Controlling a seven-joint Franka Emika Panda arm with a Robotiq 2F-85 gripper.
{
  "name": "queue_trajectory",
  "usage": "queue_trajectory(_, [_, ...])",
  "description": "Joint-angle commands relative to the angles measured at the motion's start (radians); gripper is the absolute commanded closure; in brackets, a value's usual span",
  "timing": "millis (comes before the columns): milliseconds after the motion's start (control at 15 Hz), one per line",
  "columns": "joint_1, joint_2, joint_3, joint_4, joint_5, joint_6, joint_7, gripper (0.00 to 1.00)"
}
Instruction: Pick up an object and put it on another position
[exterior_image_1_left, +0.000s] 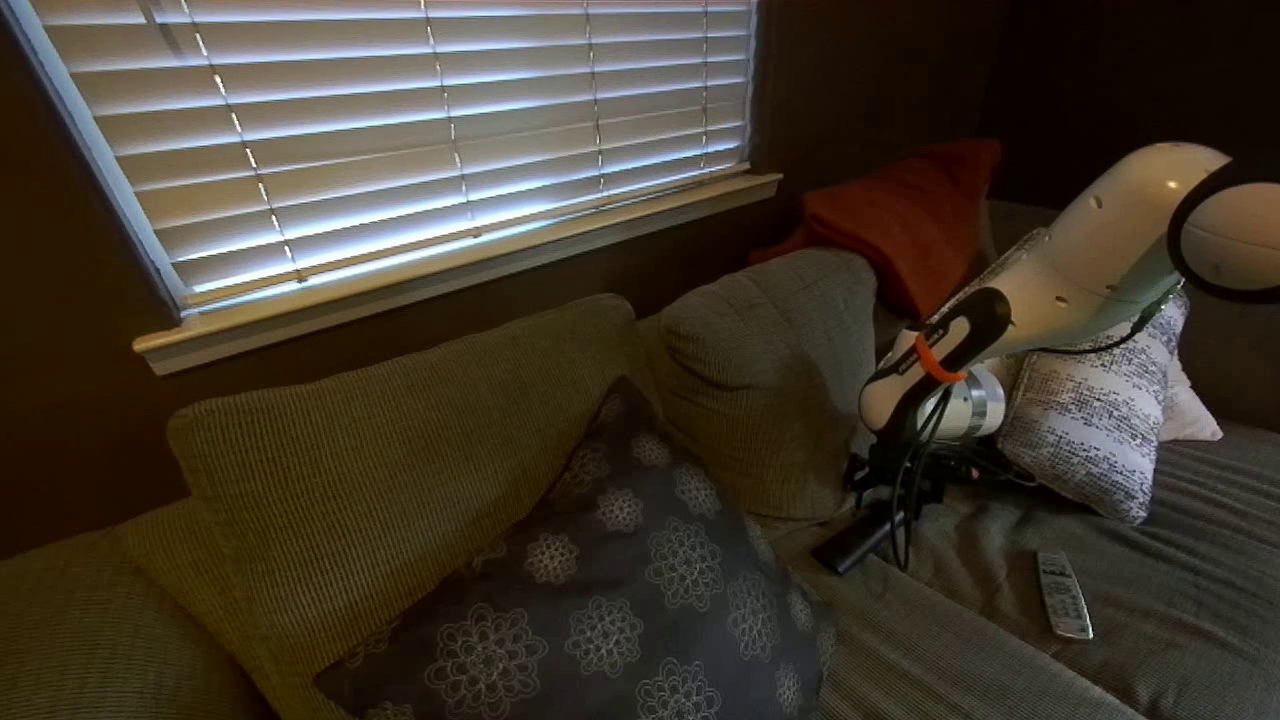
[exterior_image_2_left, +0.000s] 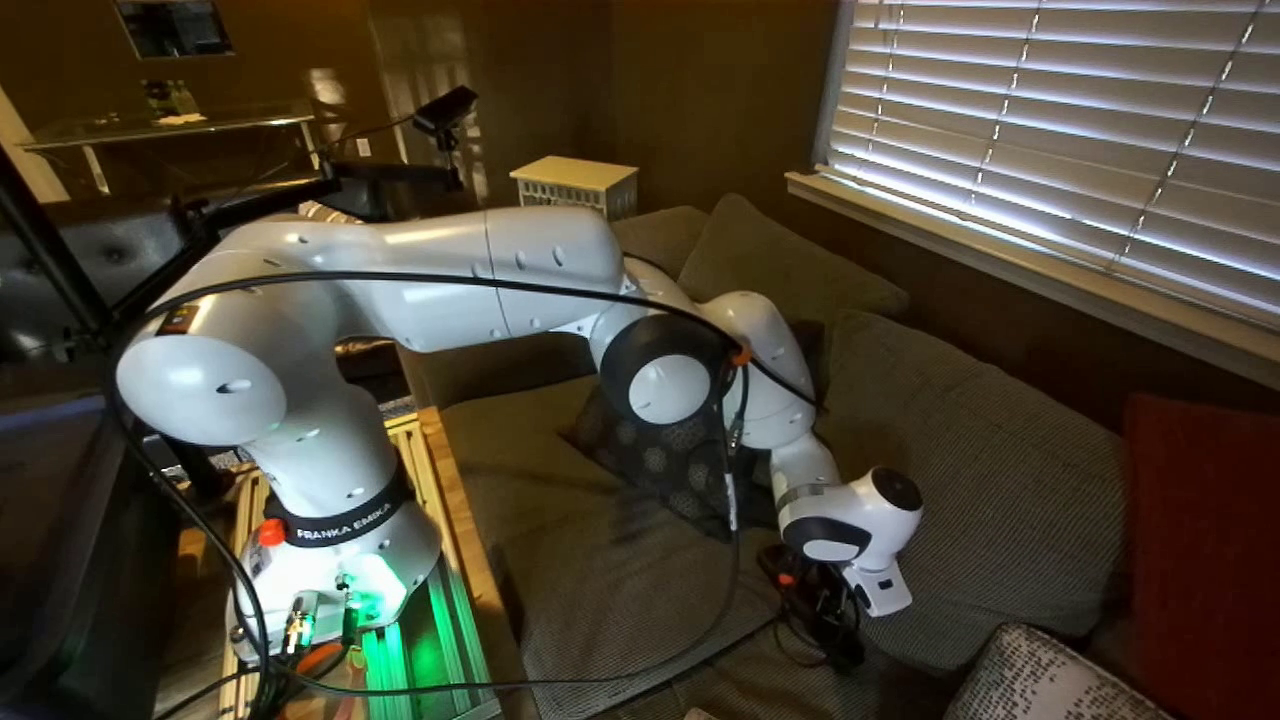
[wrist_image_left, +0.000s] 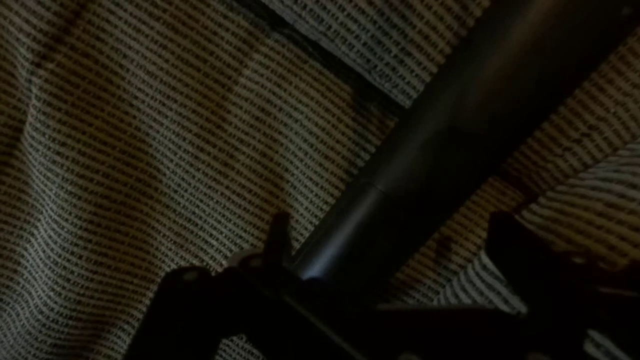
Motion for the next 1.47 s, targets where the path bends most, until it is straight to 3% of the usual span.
queue_trajectory(0, [-0.005,0.0,0.003,-0.002,0.025,-0.018,0.001,0.0])
queue_trajectory(933, [-0.015,0.0,-0.004,0.002,0.134,-0.081,0.214,0.0])
queue_trajectory(1000, [-0.016,0.0,-0.004,0.002,0.133,-0.089,0.223,0.25])
queue_trajectory(1200, [-0.022,0.0,-0.008,0.004,0.129,-0.118,0.243,0.41])
queue_trajectory(1267, [-0.025,0.0,-0.007,0.005,0.13,-0.125,0.247,0.36])
queue_trajectory(1333, [-0.029,0.0,-0.006,0.006,0.13,-0.132,0.251,0.12])
queue_trajectory(1400, [-0.036,0.0,-0.002,0.007,0.132,-0.134,0.248,0.12])
